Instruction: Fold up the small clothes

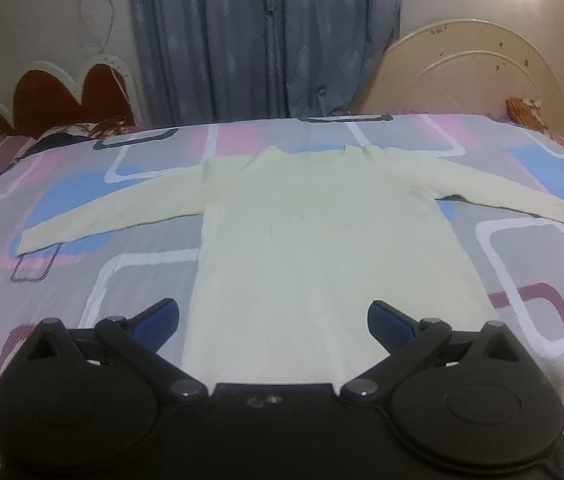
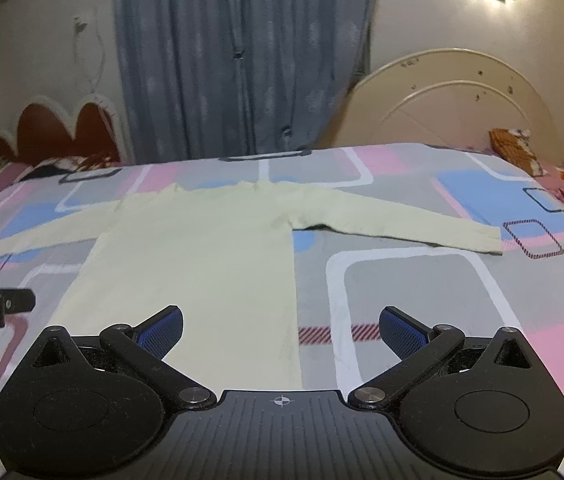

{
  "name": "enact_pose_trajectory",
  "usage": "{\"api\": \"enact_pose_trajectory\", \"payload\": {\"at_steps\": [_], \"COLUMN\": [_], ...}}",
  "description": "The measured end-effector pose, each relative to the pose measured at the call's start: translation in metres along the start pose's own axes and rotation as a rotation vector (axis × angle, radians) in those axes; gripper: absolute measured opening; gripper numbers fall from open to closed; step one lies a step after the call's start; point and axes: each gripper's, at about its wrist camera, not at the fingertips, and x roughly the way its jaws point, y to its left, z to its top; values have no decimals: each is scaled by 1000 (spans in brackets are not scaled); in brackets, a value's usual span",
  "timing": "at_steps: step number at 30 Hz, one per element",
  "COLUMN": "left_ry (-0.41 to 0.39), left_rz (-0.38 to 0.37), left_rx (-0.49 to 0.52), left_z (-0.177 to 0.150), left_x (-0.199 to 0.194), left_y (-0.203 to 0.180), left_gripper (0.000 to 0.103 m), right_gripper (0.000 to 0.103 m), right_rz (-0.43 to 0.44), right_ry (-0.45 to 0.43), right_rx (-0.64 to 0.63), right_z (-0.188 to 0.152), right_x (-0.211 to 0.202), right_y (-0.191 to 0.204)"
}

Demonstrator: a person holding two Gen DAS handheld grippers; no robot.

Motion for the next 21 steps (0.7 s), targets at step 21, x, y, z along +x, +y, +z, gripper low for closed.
{"api": "enact_pose_trajectory", "payload": {"at_steps": [21], "left_ry": [65], "left_rz": [-35], "left_rx": [37], "left_z": [64], "left_x": [146], "left_y": [6], "left_gripper": [95], "right_gripper": [65], "right_rz": [-143], "right_ry": [45], "right_rx": [248], "right_z": [51], "right_x": [134], "right_y": [-88]}}
